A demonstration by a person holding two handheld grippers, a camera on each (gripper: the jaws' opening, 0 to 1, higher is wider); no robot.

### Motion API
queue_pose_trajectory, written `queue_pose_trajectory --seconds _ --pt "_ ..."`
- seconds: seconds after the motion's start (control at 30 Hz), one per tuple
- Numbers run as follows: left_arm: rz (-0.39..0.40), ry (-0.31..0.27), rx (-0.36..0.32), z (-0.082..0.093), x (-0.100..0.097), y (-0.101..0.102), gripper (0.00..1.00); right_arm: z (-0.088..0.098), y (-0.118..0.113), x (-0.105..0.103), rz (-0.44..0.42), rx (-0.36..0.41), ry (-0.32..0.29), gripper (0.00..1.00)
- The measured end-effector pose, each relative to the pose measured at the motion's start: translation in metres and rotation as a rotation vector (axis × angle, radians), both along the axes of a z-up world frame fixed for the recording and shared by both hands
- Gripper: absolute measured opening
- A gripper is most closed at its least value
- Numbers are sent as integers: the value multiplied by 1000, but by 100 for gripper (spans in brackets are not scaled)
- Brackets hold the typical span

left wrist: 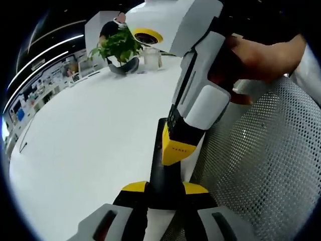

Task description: Press the specified remote control buttons in sequence, fully releasing each button before pressing the next.

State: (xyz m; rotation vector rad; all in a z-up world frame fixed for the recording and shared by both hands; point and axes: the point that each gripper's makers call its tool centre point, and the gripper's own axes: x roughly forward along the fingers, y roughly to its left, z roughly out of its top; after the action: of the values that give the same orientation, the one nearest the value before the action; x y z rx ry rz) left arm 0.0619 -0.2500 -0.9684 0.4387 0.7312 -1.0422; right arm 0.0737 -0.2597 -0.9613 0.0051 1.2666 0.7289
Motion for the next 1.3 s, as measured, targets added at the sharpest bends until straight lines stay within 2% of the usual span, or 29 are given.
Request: queue_pose_trajectory --seconds 0.07,0.17,0.3,0.43,0.53,0.63,0.73,0.83,0.9,1.0,1.03,1.17,1.23,1.3 --pt "-3 4 5 0 0 0 24 0 0 1 -7 6 30 0" --pt "0 6 8 0 0 0 24 0 0 0 2 4 35 0" --pt "4 7 11 0 0 0 24 0 2 -1 65 -67 -26 0" --pt "3 10 17 0 0 0 24 -2 2 1 53 -92 23 0" --pt "-1 9 20 0 0 0 24 -2 1 1 59 -79 45 0" --pt "-2 10 24 0 0 0 24 0 0 -1 30 -39 56 0" --pt "2 11 27 -1 0 0 24 4 -2 -2 33 -27 35 0" --pt "0 5 18 0 0 0 24 20 -1 6 10 3 -39 0" --pt "-3 5 19 0 0 0 24 29 -5 17 -12 -8 -111 0" --pt "-7 4 21 0 0 0 24 54 -16 34 -65 3 -244 0" --pt "-10 5 22 0 0 -1 24 57 -18 35 -70 7 -257 0" --pt "-12 10 26 0 1 -1 24 94 -27 43 -141 105 -413 0" --pt "-12 10 25 0 1 -1 24 109 -35 47 -161 107 -494 0" --pt "-13 11 29 0 2 -1 24 118 -48 51 -170 68 -561 0"
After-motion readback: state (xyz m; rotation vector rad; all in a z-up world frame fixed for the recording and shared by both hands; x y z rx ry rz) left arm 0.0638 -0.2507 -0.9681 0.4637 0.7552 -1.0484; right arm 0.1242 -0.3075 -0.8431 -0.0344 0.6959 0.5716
